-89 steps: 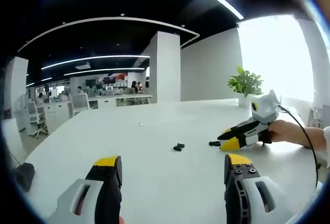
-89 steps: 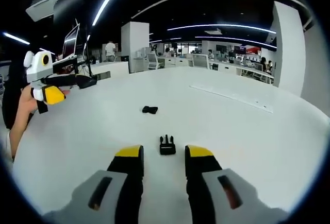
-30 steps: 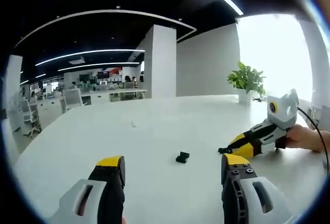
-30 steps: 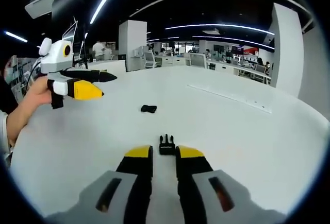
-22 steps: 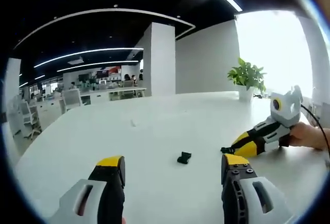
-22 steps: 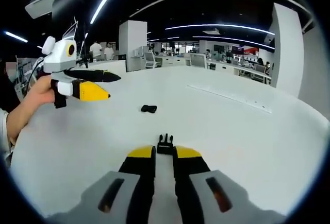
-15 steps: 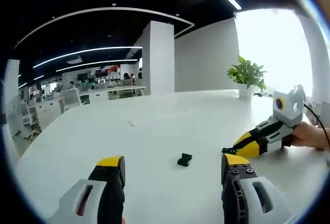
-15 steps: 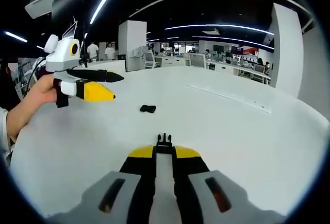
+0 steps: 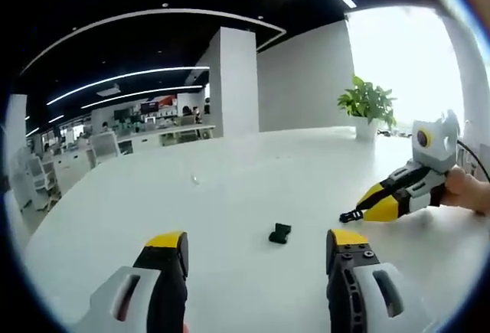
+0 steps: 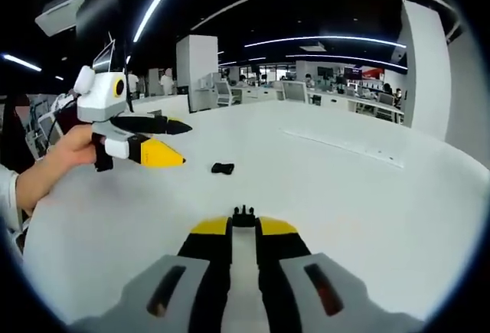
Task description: Snap the two parts of the plastic buckle together until the buckle closes and remains connected.
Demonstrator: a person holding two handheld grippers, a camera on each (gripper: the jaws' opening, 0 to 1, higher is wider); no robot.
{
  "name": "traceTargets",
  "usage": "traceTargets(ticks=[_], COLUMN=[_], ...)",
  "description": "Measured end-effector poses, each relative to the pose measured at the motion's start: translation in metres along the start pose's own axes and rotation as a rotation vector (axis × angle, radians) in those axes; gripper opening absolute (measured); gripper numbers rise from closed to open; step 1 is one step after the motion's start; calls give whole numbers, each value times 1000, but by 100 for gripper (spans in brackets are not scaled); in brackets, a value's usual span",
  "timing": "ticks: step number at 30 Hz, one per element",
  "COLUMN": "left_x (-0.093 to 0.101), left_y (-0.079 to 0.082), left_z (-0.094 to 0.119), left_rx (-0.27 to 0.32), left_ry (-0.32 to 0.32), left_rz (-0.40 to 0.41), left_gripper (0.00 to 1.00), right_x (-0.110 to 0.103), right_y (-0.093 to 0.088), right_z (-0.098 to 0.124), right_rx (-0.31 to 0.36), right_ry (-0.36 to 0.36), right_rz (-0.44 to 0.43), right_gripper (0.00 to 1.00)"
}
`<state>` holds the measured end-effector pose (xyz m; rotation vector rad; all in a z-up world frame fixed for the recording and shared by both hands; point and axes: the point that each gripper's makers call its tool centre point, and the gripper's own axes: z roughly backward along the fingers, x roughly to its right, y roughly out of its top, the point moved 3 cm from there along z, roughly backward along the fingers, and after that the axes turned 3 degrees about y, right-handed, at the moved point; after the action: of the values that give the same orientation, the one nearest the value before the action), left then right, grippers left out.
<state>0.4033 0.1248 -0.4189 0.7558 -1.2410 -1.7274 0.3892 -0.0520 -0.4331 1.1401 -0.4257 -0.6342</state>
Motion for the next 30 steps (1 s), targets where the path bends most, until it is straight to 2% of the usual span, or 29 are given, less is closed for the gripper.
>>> traceTargets(ticks=[3,4,5,6,15,22,30], left_x=[0,0,1,1,2,0,2], left_y=[-2,-2,-2,-2,-2,-3,-3], left_z=[-1,-1,-1,-2,-1,-2,-8], left_rx=[-4,-4,-4,-6,-6,-5,0], left_ry=[-6,-7,-8,-12,-17,-17,-39], left_rz=[2,0,-1,-4,-7,-4,-13], left_gripper=[74,74,74,74,74,74,72], right_x=[-1,-2,-2,0,3,3,2], right_y=[2,3,3,3,4,8,7], right_z=[2,2,3,5,12,13,8], right_rx=[10,10,15,25,12,27,30], right_ry=[10,13,18,13,19,18,20], right_rz=[-9,-12,7,-13,17,2,-12], right_gripper=[10,1,0,0,0,0,17])
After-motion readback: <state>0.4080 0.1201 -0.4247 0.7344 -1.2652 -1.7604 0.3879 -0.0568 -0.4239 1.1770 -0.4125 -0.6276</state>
